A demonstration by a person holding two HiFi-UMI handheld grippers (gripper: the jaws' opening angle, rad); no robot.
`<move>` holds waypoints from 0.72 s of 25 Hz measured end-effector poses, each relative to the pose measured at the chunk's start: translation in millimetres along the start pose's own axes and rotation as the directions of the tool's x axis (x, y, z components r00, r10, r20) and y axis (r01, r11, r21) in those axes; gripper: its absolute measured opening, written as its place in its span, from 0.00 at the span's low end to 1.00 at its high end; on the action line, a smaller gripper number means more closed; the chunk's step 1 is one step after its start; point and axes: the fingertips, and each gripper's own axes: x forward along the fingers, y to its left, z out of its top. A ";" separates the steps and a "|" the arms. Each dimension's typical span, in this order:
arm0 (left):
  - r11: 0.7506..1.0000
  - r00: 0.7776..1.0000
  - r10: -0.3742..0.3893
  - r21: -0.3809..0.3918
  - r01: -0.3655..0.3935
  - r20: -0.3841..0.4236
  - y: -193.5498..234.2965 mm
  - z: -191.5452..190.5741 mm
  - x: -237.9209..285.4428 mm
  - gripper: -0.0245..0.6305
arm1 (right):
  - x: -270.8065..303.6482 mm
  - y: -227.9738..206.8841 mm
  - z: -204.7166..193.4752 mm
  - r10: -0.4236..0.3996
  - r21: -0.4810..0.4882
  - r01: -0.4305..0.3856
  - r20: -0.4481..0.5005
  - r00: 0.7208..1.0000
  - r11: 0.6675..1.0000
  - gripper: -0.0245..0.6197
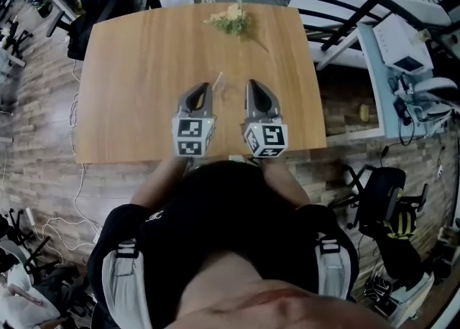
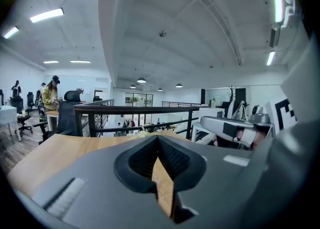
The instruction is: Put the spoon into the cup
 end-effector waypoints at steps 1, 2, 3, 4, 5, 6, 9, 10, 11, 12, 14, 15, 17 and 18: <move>1.000 1.000 -0.006 0.003 0.006 -0.004 -3.0 -1.5 2.0 0.06 | -1.5 -3.3 -2.8 -0.007 0.011 0.007 -0.005 1.000 1.000 0.04; 1.000 1.000 -0.011 0.004 0.011 -0.009 -5.7 -3.4 3.2 0.06 | -3.3 -6.4 -4.6 -0.016 0.022 0.017 -0.008 1.000 1.000 0.04; 1.000 1.000 -0.015 0.005 0.015 -0.012 -7.9 -4.6 3.9 0.06 | -5.4 -9.0 -5.1 -0.027 0.030 0.027 -0.009 1.000 0.999 0.04; 1.000 1.000 -0.020 0.005 0.020 -0.013 -9.6 -4.6 4.4 0.06 | -7.4 -10.9 -4.4 -0.036 0.034 0.036 -0.008 0.999 0.999 0.04; 1.000 1.000 -0.025 0.006 0.025 -0.010 -10.7 -3.6 4.8 0.06 | -9.0 -11.9 -3.0 -0.042 0.034 0.042 -0.004 0.999 0.999 0.04; 1.000 1.000 -0.029 0.006 0.029 -0.008 -11.6 -2.6 5.2 0.06 | -10.4 -12.3 -1.5 -0.044 0.033 0.044 0.000 0.999 0.998 0.04; 0.999 0.999 -0.040 0.004 0.040 -0.010 -14.5 -3.5 6.1 0.06 | -14.3 -11.2 0.6 -0.039 0.032 0.039 0.012 0.999 0.999 0.04; 0.999 0.999 -0.043 0.005 0.044 -0.015 -15.6 -4.8 5.9 0.06 | -15.7 -10.4 0.4 -0.036 0.029 0.036 0.014 0.999 0.999 0.04; 0.999 0.999 -0.047 0.005 0.047 -0.019 -16.7 -6.1 5.7 0.06 | -17.0 -9.6 0.0 -0.035 0.024 0.034 0.014 0.999 0.999 0.04; 0.999 0.999 -0.049 0.005 0.049 -0.021 -17.7 -7.1 5.7 0.06 | -18.2 -9.3 -0.4 -0.034 0.021 0.034 0.013 0.999 0.999 0.04; 0.999 0.998 -0.053 0.007 0.053 -0.022 -19.6 -7.4 6.3 0.06 | -20.1 -10.2 -1.5 -0.035 0.019 0.035 0.011 0.999 0.999 0.04; 0.998 0.998 -0.054 0.008 0.055 -0.020 -20.2 -6.8 6.7 0.06 | -20.6 -10.9 -2.3 -0.036 0.019 0.036 0.010 0.999 0.999 0.04; 0.998 0.998 -0.056 0.010 0.056 -0.020 -20.6 -6.6 7.1 0.06 | -21.5 -11.8 -4.2 -0.038 0.019 0.038 0.005 0.999 0.999 0.04; 0.998 0.998 -0.056 0.011 0.056 -0.022 -20.4 -7.1 6.8 0.06 | -21.8 -11.7 -5.2 -0.038 0.020 0.038 0.002 0.999 0.999 0.04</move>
